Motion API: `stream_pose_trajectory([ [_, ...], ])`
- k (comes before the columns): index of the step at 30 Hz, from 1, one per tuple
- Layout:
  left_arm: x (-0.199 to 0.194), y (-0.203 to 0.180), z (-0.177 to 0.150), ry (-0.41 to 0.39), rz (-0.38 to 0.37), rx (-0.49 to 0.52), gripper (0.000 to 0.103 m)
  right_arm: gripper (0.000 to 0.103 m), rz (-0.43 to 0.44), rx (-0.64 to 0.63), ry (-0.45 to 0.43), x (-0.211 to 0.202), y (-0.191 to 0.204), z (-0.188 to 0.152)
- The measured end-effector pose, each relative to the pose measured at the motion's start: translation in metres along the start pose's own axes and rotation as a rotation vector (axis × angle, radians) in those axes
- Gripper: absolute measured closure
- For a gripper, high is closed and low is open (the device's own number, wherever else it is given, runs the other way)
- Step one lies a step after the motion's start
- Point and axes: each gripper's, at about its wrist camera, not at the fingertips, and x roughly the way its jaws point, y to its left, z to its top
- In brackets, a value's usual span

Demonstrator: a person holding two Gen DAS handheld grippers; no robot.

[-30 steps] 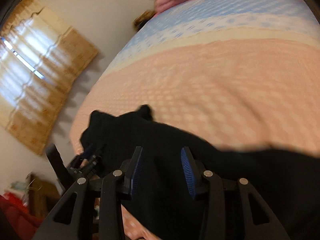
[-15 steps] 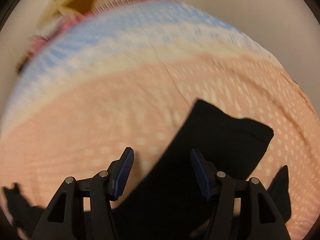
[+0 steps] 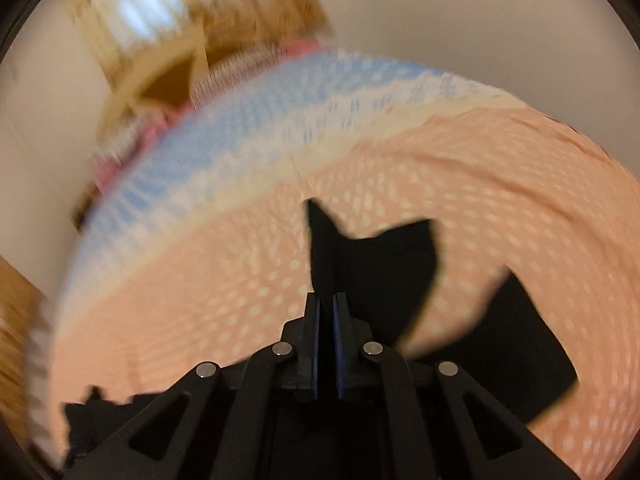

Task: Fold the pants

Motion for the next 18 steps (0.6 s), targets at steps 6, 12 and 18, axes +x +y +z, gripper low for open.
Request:
stream_pose_trajectory([
  [6,0.017,-0.009,-0.004,0.074,-0.027,0.019,0.039,0.097,0.036,0.226,-0.060,-0.035,-0.079,-0.066],
  [12,0.004,-0.012,-0.005,0.062,-0.018,0.025,0.039,0.096,0.082,0.372,0.001,-0.018,-0.119,-0.094],
  [18,-0.005,-0.016,-0.006,0.034,-0.041,0.034,0.039,0.095,-0.089,0.435,-0.081,-0.050,-0.136,-0.084],
])
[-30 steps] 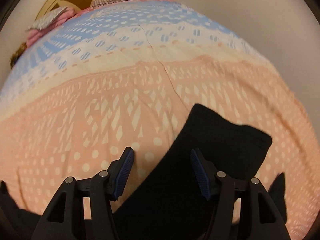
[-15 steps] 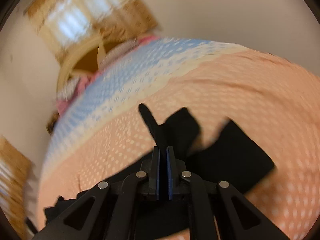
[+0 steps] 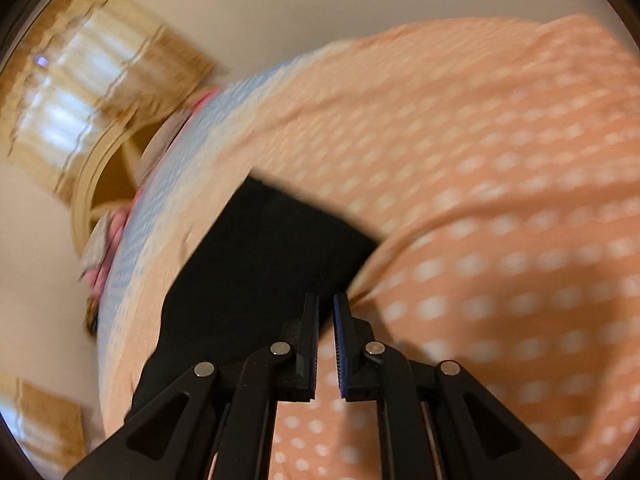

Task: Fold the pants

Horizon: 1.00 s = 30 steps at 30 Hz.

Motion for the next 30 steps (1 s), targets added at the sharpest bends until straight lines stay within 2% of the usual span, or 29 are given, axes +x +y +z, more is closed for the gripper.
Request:
stream_pose_trajectory([
  [2,-0.003,-0.005,0.000,-0.020,-0.002,0.016,0.039,0.095,-0.040,-0.034,-0.074,-0.015,0.004,0.004],
  [4,-0.007,-0.011,0.002,-0.042,0.008,0.029,0.039,0.095,-0.028,-0.086,-0.086,-0.025,0.015,0.004],
  [6,-0.012,-0.015,0.002,-0.055,-0.006,0.024,0.039,0.095,0.128,-0.153,0.024,-0.021,0.040,-0.006],
  [8,-0.016,-0.016,0.000,-0.066,-0.038,0.005,0.039,0.095,0.203,-0.216,0.111,-0.014,0.062,-0.022],
  [10,-0.019,-0.016,-0.005,-0.070,-0.063,-0.009,0.039,0.095,0.300,-0.267,0.220,-0.004,0.088,-0.057],
  [12,-0.019,-0.015,-0.012,-0.062,-0.091,-0.023,0.039,0.095,0.379,-0.251,0.315,0.008,0.101,-0.086],
  [15,-0.016,-0.014,-0.021,-0.050,-0.120,-0.050,0.039,0.091,0.444,-0.199,0.364,0.019,0.107,-0.113],
  [16,-0.015,-0.014,-0.023,-0.048,-0.129,-0.059,0.039,0.079,0.454,-0.185,0.356,0.021,0.108,-0.120],
  [17,-0.014,-0.013,-0.024,-0.044,-0.144,-0.071,0.039,0.057,0.453,-0.177,0.343,0.022,0.108,-0.123],
  [19,-0.011,-0.014,-0.029,-0.028,-0.187,-0.094,0.039,0.033,0.445,-0.142,0.308,0.023,0.104,-0.127],
  [22,-0.008,-0.020,-0.034,-0.008,-0.220,-0.093,0.039,0.033,0.427,-0.150,0.279,0.021,0.106,-0.131],
  [24,-0.010,-0.025,-0.035,-0.016,-0.209,-0.064,0.039,0.045,0.414,-0.171,0.253,0.017,0.108,-0.129],
  [25,-0.011,-0.026,-0.035,-0.022,-0.201,-0.054,0.039,0.059,0.415,-0.192,0.247,0.016,0.114,-0.129],
  [26,-0.011,-0.027,-0.035,-0.025,-0.198,-0.052,0.039,0.062,0.416,-0.213,0.256,0.016,0.119,-0.128],
  [30,-0.010,-0.024,-0.036,-0.020,-0.200,-0.068,0.039,0.062,0.409,-0.192,0.314,0.031,0.126,-0.135],
])
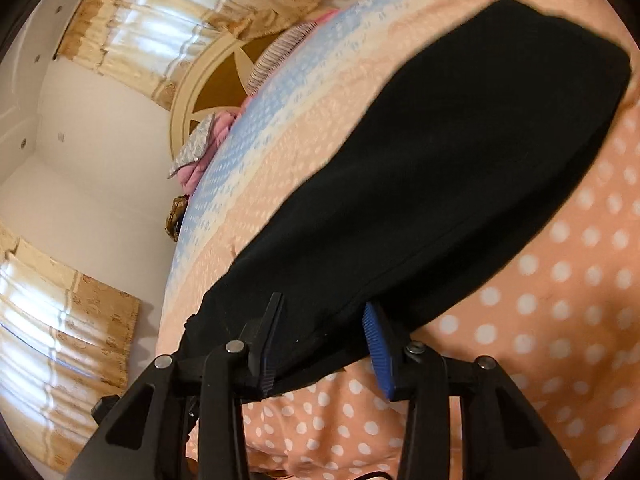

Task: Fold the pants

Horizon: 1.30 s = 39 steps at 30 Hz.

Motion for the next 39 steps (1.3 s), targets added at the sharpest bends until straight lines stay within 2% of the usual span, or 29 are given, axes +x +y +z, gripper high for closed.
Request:
stream_pose_trajectory([
  [2,0.001,0.001,0.000,0.000,0.012,0.003,0.039,0.062,0.034,0.053,0.044,0.013,-0.006,-0.006],
  [4,0.000,0.001,-0.001,-0.005,0.024,0.005,0.039,0.062,0.053,0.015,0.040,0.017,-0.001,-0.013],
  [5,-0.001,0.002,0.000,-0.009,0.031,0.007,0.039,0.068,0.055,-0.013,0.040,0.017,0.003,-0.014],
  [6,-0.003,0.002,0.000,-0.017,0.044,0.013,0.039,0.099,0.066,-0.044,0.047,0.017,0.007,-0.017],
  [7,-0.005,0.003,0.000,-0.022,0.051,0.017,0.039,0.100,0.070,-0.068,0.069,0.019,0.011,-0.019],
  [11,-0.014,0.006,0.004,-0.047,0.083,0.055,0.039,0.100,0.087,-0.109,0.092,0.007,0.011,-0.021],
  [13,-0.019,0.008,0.008,-0.072,0.109,0.069,0.039,0.100,0.060,-0.150,0.118,0.002,0.007,-0.028],
  [16,-0.020,0.009,0.017,-0.099,0.112,0.061,0.039,0.100,0.002,-0.151,0.172,0.012,-0.007,-0.037],
  [19,-0.009,0.003,0.021,-0.098,0.139,0.103,0.039,0.098,0.021,-0.133,0.171,0.018,-0.012,-0.036],
  [21,0.000,0.002,0.017,-0.080,0.178,0.121,0.039,0.093,0.021,-0.113,0.213,0.018,-0.010,-0.031],
  [23,0.009,0.009,0.011,-0.042,0.179,0.101,0.038,0.078,0.007,-0.155,0.228,0.011,-0.001,-0.024],
  [24,0.016,0.017,0.006,-0.014,0.178,0.075,0.037,0.073,-0.007,-0.190,0.204,0.001,0.004,-0.020],
  [25,0.016,0.020,0.002,-0.022,0.172,0.061,0.036,0.060,-0.018,-0.208,0.180,-0.008,0.007,-0.017],
  [26,0.014,0.023,0.000,-0.036,0.168,0.055,0.035,0.057,-0.032,-0.219,0.141,-0.019,0.008,-0.014],
  [29,0.012,0.022,-0.001,-0.034,0.243,0.111,0.034,0.057,-0.038,-0.274,-0.067,-0.059,0.016,-0.004],
  [30,0.011,0.026,-0.002,-0.039,0.292,0.113,0.034,0.057,-0.048,-0.310,-0.115,-0.063,0.022,0.000],
  [31,0.010,0.031,-0.002,-0.039,0.296,0.095,0.034,0.057,-0.060,-0.341,-0.147,-0.063,0.027,0.005],
  [33,0.004,0.041,-0.001,-0.042,0.253,0.054,0.034,0.057,-0.070,-0.400,-0.142,-0.047,0.037,0.016],
  [34,0.004,0.041,-0.001,-0.039,0.270,0.055,0.034,0.057,-0.090,-0.426,-0.114,-0.033,0.039,0.022],
  [35,0.004,0.041,-0.001,-0.034,0.284,0.062,0.034,0.057,-0.129,-0.456,-0.073,-0.013,0.041,0.027],
  [37,0.006,0.039,-0.004,-0.027,0.297,0.080,0.034,0.057,-0.266,-0.490,-0.017,0.029,0.036,0.037],
  [38,0.006,0.037,-0.006,-0.027,0.309,0.093,0.034,0.069,-0.355,-0.504,-0.012,0.042,0.029,0.041],
  [39,0.006,0.037,-0.006,-0.026,0.317,0.100,0.034,0.077,-0.390,-0.516,-0.041,0.045,0.026,0.047],
])
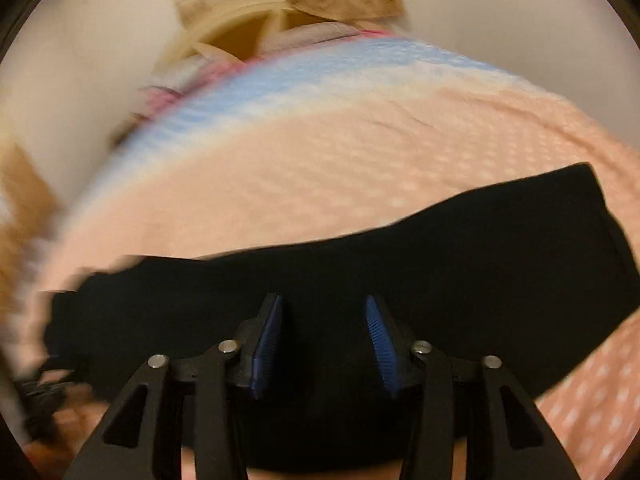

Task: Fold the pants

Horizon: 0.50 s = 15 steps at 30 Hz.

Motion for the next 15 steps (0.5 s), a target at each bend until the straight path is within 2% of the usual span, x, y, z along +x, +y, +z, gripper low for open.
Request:
stream_pose_trajectory([
  [1,-0.001,-0.001,-0.001,0.002,0.004,0.003,0.034,0.078,-0.030,0.001,-0.063,0.003,-0.013,0.009],
  [3,-0.001,0.000,0.001,0.010,-0.005,-0.013,0.034,0.086,-0.065,0.063,-0.083,0.004,-0.039,0.023],
  [6,-0.002,0.003,0.007,0.027,-0.019,-0.035,0.035,0.087,0.192,0.303,-0.028,0.005,-0.091,0.032],
  [7,-0.003,0.003,0.008,0.029,-0.026,-0.042,0.035,0.083,0.233,0.333,-0.034,-0.004,-0.095,0.033],
  [9,-0.010,0.003,0.017,0.008,-0.050,-0.067,0.035,0.083,0.215,0.295,-0.135,-0.042,-0.097,0.026],
  [11,-0.016,-0.001,0.025,-0.033,-0.066,-0.069,0.034,0.082,0.185,0.290,-0.185,-0.065,-0.104,0.017],
  [13,-0.019,-0.009,0.035,-0.067,-0.097,-0.061,0.033,0.076,0.151,0.369,-0.182,-0.078,-0.121,0.001],
  [15,-0.017,-0.025,0.043,-0.079,-0.135,-0.039,0.033,0.073,0.127,0.451,-0.111,-0.071,-0.142,-0.017],
])
